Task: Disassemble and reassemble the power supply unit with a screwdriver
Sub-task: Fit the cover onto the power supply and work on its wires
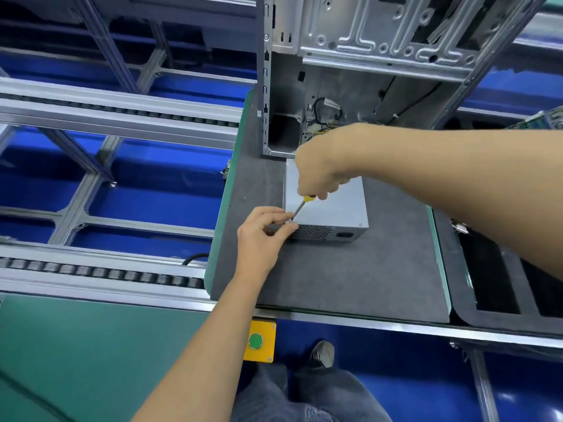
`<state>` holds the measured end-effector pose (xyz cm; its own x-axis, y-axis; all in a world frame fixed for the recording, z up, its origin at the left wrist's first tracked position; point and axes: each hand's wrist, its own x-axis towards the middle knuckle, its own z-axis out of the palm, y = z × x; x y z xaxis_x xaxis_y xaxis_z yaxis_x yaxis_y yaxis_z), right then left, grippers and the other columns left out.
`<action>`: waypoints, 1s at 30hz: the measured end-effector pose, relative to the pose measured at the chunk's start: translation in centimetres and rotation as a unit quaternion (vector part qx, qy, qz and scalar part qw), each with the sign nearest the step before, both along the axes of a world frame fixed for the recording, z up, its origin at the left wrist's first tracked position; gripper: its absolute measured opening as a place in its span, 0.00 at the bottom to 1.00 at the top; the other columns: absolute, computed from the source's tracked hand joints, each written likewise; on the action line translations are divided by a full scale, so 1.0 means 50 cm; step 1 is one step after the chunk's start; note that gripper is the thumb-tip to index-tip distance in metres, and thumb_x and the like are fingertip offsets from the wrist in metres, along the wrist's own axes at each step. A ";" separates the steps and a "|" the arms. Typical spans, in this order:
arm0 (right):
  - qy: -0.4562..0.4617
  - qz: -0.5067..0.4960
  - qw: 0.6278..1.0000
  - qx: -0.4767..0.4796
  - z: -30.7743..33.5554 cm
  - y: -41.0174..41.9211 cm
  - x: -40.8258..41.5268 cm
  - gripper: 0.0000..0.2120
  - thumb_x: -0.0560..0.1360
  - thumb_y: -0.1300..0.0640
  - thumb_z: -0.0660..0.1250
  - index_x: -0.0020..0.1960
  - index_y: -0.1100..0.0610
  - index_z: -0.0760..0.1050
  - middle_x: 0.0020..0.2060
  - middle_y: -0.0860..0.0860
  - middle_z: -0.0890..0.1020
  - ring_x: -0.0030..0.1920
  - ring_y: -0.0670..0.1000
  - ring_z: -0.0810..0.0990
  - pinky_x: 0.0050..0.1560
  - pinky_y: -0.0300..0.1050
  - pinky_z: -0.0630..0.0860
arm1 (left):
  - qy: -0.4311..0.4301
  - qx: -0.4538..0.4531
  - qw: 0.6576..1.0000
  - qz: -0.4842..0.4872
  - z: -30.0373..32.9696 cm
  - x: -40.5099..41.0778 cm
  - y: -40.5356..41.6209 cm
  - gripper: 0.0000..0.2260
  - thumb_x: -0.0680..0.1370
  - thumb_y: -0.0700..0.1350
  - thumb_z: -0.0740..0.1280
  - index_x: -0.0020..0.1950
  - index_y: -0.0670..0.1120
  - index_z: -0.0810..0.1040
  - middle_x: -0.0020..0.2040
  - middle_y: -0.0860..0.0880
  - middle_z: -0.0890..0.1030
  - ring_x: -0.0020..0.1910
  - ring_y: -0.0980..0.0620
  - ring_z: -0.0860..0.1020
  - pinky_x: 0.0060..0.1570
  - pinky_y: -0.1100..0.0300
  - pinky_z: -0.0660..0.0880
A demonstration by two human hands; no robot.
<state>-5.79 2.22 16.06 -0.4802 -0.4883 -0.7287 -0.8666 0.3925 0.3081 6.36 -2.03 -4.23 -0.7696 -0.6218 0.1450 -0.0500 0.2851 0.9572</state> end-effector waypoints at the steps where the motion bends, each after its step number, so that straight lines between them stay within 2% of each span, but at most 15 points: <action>1: 0.026 0.044 0.999 -0.004 0.002 0.008 0.001 0.13 0.81 0.50 0.60 0.49 0.58 0.78 0.35 0.51 0.75 0.31 0.51 0.70 0.30 0.43 0.64 | -0.001 0.002 1.000 -0.002 0.000 0.000 -0.001 0.07 0.71 0.39 0.78 0.49 0.45 0.86 0.50 0.51 0.82 0.49 0.57 0.81 0.46 0.63 0.77; 3: 0.095 0.184 0.977 -0.040 0.001 0.033 0.008 0.12 0.81 0.46 0.62 0.49 0.55 0.73 0.35 0.50 0.68 0.37 0.54 0.72 0.31 0.45 0.65 | -0.001 0.007 1.000 -0.001 0.003 0.000 -0.001 0.07 0.71 0.39 0.78 0.49 0.44 0.87 0.50 0.51 0.82 0.49 0.57 0.81 0.47 0.65 0.77; 5: 0.125 0.345 0.926 -0.083 0.003 0.057 0.014 0.08 0.82 0.51 0.61 0.53 0.54 0.75 0.36 0.50 0.68 0.41 0.58 0.76 0.33 0.46 0.66 | -0.005 0.003 1.000 -0.003 0.005 -0.001 -0.001 0.07 0.71 0.39 0.78 0.49 0.44 0.87 0.50 0.51 0.82 0.49 0.57 0.81 0.47 0.65 0.76; 7: 0.127 0.420 0.894 -0.084 0.006 0.069 0.011 0.10 0.82 0.51 0.59 0.47 0.53 0.75 0.32 0.50 0.67 0.36 0.58 0.74 0.32 0.45 0.65 | -0.002 0.005 1.000 -0.003 0.004 -0.002 -0.003 0.08 0.71 0.39 0.78 0.49 0.44 0.86 0.50 0.50 0.82 0.49 0.57 0.81 0.47 0.65 0.77; 8: 0.125 0.415 0.897 -0.082 0.006 0.065 0.010 0.12 0.82 0.51 0.59 0.41 0.53 0.71 0.30 0.50 0.64 0.34 0.57 0.70 0.31 0.44 0.64 | 0.000 0.007 1.000 -0.003 0.004 -0.001 -0.002 0.08 0.71 0.38 0.78 0.49 0.43 0.86 0.50 0.49 0.82 0.49 0.57 0.81 0.47 0.65 0.77; 10: 0.106 0.331 0.934 -0.089 -0.005 0.045 0.011 0.17 0.81 0.51 0.60 0.36 0.52 0.61 0.31 0.49 0.61 0.32 0.55 0.67 0.29 0.43 0.61 | 0.000 0.007 1.000 0.003 0.002 0.000 0.000 0.08 0.71 0.38 0.78 0.48 0.43 0.86 0.50 0.49 0.82 0.48 0.58 0.81 0.47 0.66 0.76; 13: -0.007 0.019 0.996 -0.089 -0.019 0.005 -0.010 0.11 0.80 0.51 0.63 0.41 0.54 0.72 0.32 0.50 0.70 0.29 0.51 0.70 0.28 0.42 0.63 | 0.003 0.001 1.000 0.000 0.001 0.000 -0.001 0.07 0.71 0.38 0.78 0.48 0.44 0.86 0.49 0.50 0.82 0.49 0.60 0.80 0.47 0.69 0.75; 15: -0.076 -0.164 0.983 -0.041 -0.013 -0.008 -0.033 0.14 0.81 0.49 0.61 0.45 0.59 0.77 0.30 0.50 0.70 0.22 0.49 0.63 0.27 0.39 0.60 | 0.001 -0.011 1.000 0.001 0.004 0.000 0.000 0.07 0.71 0.39 0.78 0.48 0.44 0.86 0.49 0.50 0.82 0.49 0.59 0.81 0.47 0.68 0.75; 17: -0.109 -0.212 0.971 -0.023 -0.013 0.007 -0.035 0.19 0.81 0.46 0.59 0.47 0.60 0.78 0.31 0.51 0.71 0.21 0.50 0.63 0.27 0.38 0.60 | -0.003 -0.005 1.000 -0.002 0.001 -0.002 -0.001 0.07 0.71 0.39 0.78 0.48 0.44 0.87 0.49 0.51 0.82 0.49 0.59 0.81 0.47 0.67 0.76; 20: 0.008 0.023 0.998 -0.065 -0.022 0.041 -0.019 0.22 0.79 0.39 0.61 0.57 0.57 0.75 0.40 0.51 0.74 0.39 0.56 0.77 0.34 0.44 0.68 | 0.003 -0.005 1.000 0.001 -0.001 0.001 -0.003 0.08 0.71 0.39 0.78 0.48 0.45 0.87 0.50 0.51 0.82 0.49 0.59 0.81 0.48 0.68 0.75; 22: 0.071 0.189 0.972 -0.124 -0.016 0.068 -0.017 0.16 0.80 0.45 0.63 0.58 0.57 0.73 0.37 0.50 0.66 0.41 0.58 0.74 0.32 0.46 0.64 | 0.002 -0.006 1.000 0.000 -0.001 -0.002 -0.005 0.08 0.71 0.39 0.78 0.48 0.45 0.87 0.50 0.51 0.82 0.49 0.60 0.81 0.48 0.69 0.75; 24: 0.120 0.315 0.928 -0.159 -0.008 0.083 -0.022 0.14 0.82 0.47 0.59 0.52 0.56 0.75 0.36 0.51 0.70 0.41 0.59 0.77 0.32 0.46 0.63 | -0.001 -0.001 1.000 -0.001 0.000 -0.002 -0.004 0.08 0.71 0.39 0.78 0.48 0.45 0.87 0.50 0.51 0.82 0.48 0.61 0.81 0.47 0.70 0.74; 26: 0.117 0.352 0.913 -0.169 -0.011 0.080 -0.017 0.17 0.83 0.46 0.55 0.43 0.55 0.72 0.32 0.52 0.69 0.38 0.60 0.76 0.34 0.46 0.65 | -0.003 0.007 1.000 0.004 -0.001 -0.001 -0.003 0.08 0.71 0.39 0.78 0.48 0.45 0.87 0.50 0.52 0.82 0.48 0.62 0.81 0.47 0.71 0.74; 28: 0.075 0.306 0.927 -0.204 -0.019 0.075 -0.008 0.16 0.82 0.46 0.55 0.40 0.53 0.64 0.29 0.51 0.60 0.35 0.58 0.69 0.36 0.46 0.66 | -0.004 0.009 1.000 0.001 -0.003 -0.001 -0.004 0.08 0.71 0.39 0.78 0.48 0.46 0.86 0.50 0.52 0.82 0.49 0.61 0.81 0.47 0.71 0.74; 30: 0.069 0.228 0.938 -0.250 -0.019 0.074 -0.021 0.18 0.81 0.45 0.56 0.37 0.54 0.60 0.30 0.51 0.59 0.31 0.55 0.65 0.35 0.46 0.65 | -0.005 0.005 1.000 -0.004 -0.002 0.000 -0.005 0.08 0.71 0.39 0.78 0.49 0.46 0.86 0.50 0.52 0.82 0.49 0.61 0.81 0.48 0.71 0.74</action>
<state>-6.83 5.92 15.09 -0.2114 -0.9305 -0.2992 -0.9450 0.1164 0.3058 6.37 -2.27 -4.33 -0.7754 -0.6176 0.1316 -0.0575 0.2765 0.9593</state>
